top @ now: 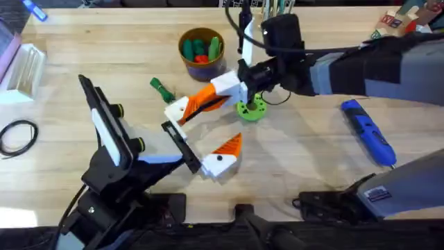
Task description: Pick up the gripper from the table and insert it into the empty holder that is missing its gripper. Then pick up a screw, insert it into the mounting hole, and use the screwdriver to tighten it. Finally, clean up the table by picking up the vegetable and placing it into the bucket.
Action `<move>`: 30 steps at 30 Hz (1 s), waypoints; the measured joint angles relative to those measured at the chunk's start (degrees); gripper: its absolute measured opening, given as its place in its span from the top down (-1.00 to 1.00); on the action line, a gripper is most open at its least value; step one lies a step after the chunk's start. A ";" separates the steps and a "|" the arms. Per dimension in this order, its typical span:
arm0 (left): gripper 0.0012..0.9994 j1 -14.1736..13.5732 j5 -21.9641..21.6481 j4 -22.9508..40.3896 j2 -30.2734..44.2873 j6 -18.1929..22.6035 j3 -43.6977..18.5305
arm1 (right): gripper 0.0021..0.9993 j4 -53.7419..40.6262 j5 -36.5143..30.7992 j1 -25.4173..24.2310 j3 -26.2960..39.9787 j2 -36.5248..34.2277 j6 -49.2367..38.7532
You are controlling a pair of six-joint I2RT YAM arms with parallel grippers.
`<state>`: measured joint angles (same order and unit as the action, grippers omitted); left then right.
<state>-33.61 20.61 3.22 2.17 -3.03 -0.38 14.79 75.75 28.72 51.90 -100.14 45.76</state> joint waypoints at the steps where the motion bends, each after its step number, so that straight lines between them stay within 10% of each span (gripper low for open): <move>1: -0.97 0.00 0.64 -0.01 0.00 0.03 0.00 | 0.99 -0.02 0.19 0.52 0.00 0.00 -0.05; 19: -0.97 0.02 0.56 0.05 -0.04 -0.23 0.00 | 0.97 0.18 -0.47 1.25 0.00 0.00 -1.02; 30: -0.97 -1.05 9.03 -0.22 -0.04 1.33 0.00 | -0.26 0.48 2.53 6.28 -0.42 -0.87 -5.73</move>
<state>-34.65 29.64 3.01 2.13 -1.69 -0.38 15.26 78.28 35.00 51.48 -101.01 40.03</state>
